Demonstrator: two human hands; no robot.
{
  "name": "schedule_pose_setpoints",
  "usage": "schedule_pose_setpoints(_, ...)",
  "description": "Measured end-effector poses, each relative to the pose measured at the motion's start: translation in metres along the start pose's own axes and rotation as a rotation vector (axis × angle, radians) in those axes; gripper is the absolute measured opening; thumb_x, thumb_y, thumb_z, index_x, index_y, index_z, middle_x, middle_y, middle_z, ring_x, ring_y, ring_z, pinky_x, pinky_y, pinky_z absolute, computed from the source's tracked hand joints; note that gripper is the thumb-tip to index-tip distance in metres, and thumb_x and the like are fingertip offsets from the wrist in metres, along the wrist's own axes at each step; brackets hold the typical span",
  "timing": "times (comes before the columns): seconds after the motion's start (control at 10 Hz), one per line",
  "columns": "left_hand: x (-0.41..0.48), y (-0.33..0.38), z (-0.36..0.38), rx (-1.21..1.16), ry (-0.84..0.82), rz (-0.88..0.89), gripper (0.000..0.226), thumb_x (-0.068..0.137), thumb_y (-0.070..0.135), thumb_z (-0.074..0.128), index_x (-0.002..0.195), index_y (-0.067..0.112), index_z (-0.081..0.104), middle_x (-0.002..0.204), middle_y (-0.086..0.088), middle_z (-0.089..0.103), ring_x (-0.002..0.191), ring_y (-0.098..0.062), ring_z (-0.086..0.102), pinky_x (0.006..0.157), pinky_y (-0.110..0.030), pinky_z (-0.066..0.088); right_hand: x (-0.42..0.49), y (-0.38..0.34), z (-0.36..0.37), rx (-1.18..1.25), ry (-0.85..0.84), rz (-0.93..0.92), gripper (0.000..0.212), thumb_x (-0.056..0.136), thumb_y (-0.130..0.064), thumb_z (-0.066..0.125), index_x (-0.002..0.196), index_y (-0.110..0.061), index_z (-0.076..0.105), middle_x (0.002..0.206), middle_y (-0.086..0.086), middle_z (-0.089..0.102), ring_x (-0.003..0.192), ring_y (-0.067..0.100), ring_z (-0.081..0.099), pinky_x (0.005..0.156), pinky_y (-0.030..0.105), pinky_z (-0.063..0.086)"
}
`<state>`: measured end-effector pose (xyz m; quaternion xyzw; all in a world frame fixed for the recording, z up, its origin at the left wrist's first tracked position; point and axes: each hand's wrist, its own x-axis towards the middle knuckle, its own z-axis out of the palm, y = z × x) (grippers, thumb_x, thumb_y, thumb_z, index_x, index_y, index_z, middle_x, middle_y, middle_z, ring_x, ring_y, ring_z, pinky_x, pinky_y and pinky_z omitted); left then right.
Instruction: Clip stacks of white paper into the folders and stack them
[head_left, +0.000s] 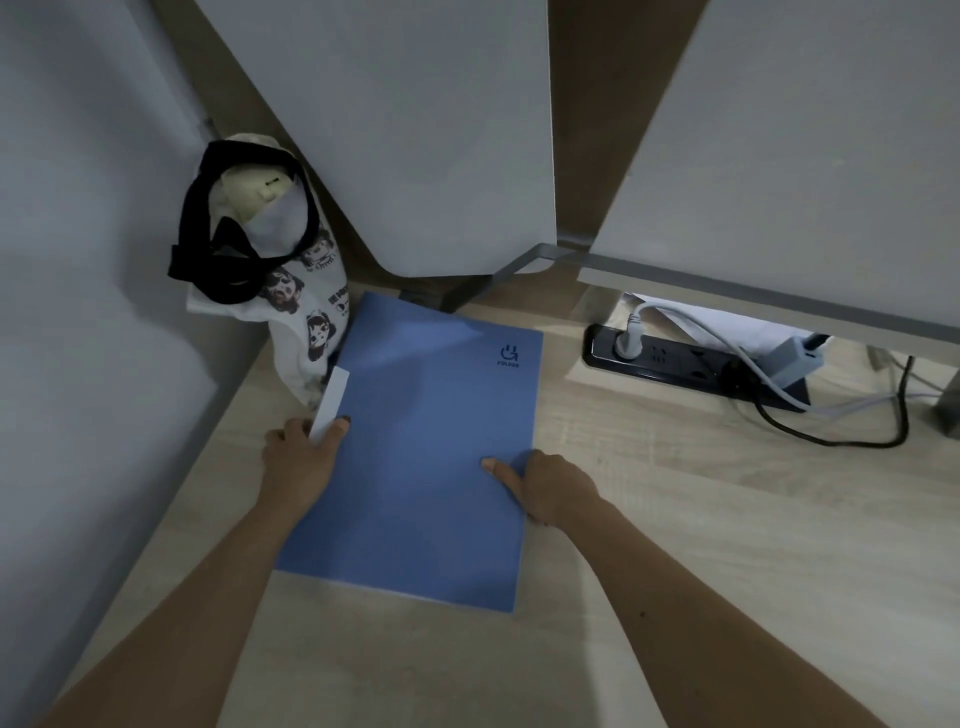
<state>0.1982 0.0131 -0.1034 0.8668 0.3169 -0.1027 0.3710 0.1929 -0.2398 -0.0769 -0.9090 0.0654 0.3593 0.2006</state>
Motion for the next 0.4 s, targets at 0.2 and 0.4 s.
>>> schedule_pose_setpoints(0.2, -0.008, 0.003, -0.006, -0.014, -0.044, 0.008, 0.056, 0.088, 0.045, 0.05, 0.124, 0.002, 0.044, 0.122, -0.022, 0.048, 0.101, -0.042, 0.053, 0.088, -0.052, 0.046, -0.017, 0.012, 0.003, 0.139, 0.046, -0.017, 0.069, 0.086, -0.066, 0.029, 0.114, -0.005, 0.047, 0.111, 0.016, 0.061, 0.099, 0.033, 0.058, 0.084, 0.04, 0.047)
schedule_pose_setpoints(0.4, -0.056, 0.002, -0.02, -0.107, 0.047, 0.097, 0.046, 0.093, 0.024, 0.049, 0.128, -0.005, 0.043, 0.133, -0.027, 0.043, 0.114, -0.04, 0.047, 0.093, -0.047, 0.038, -0.08, 0.078, -0.027, 0.423, -0.022, -0.077, 0.038, 0.095, -0.04, 0.038, 0.106, -0.01, 0.057, 0.084, -0.001, 0.061, 0.073, 0.016, 0.061, 0.068, 0.02, 0.051)
